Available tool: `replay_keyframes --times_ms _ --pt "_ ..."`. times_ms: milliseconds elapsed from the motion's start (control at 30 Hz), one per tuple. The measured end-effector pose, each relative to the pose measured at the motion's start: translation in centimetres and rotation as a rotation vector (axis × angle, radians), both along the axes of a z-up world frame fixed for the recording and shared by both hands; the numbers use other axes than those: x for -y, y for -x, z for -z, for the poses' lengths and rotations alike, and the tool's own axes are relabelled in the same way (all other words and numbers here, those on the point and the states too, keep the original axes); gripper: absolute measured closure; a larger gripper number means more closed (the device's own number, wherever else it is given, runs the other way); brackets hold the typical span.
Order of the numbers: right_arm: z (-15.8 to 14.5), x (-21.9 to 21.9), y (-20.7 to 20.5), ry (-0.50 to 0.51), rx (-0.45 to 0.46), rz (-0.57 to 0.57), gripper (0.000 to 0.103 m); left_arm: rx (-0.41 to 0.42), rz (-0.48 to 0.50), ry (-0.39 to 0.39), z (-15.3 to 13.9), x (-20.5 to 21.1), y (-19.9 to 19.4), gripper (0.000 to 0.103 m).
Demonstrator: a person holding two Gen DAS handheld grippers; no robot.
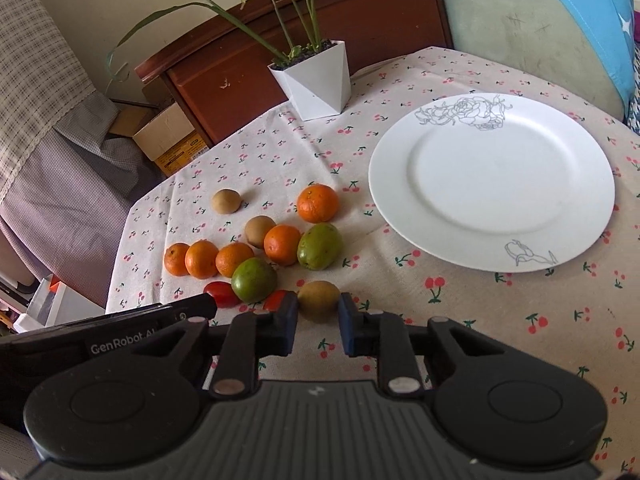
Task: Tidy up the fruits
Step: 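Close the right tool on a brown kiwi while the left tool grasps a red cherry tomato, then carry the kiwi with the right tool onto the plate while the left tool places the tomato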
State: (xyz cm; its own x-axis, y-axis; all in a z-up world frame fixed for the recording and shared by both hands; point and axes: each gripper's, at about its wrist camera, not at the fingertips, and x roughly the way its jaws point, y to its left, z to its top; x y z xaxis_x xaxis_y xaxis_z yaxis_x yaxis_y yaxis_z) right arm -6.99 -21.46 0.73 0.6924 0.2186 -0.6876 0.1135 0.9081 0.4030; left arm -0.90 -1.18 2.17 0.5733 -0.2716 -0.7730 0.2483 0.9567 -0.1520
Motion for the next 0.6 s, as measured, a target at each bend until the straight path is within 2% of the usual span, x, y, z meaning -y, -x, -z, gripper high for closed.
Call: replay_keyframes --times_ms 333,367,500,600 --pt "0.0 0.3 0.1 -0.016 -0.013 0.013 0.081 0.043 0.045 -0.006 0.9 1.7 0.0 0.051" --pt "0.0 0.3 0.1 -0.019 -0.014 0.015 0.081 0.048 0.049 -0.008 0.9 1.8 0.0 0.053" --pt "0.1 0.3 0.1 -0.032 -0.021 0.020 0.081 0.050 0.065 0.008 0.9 1.8 0.0 0.075" --pt "0.0 0.3 0.1 -0.032 -0.020 0.020 0.081 0.057 0.067 0.008 1.0 1.9 0.2 0.077"
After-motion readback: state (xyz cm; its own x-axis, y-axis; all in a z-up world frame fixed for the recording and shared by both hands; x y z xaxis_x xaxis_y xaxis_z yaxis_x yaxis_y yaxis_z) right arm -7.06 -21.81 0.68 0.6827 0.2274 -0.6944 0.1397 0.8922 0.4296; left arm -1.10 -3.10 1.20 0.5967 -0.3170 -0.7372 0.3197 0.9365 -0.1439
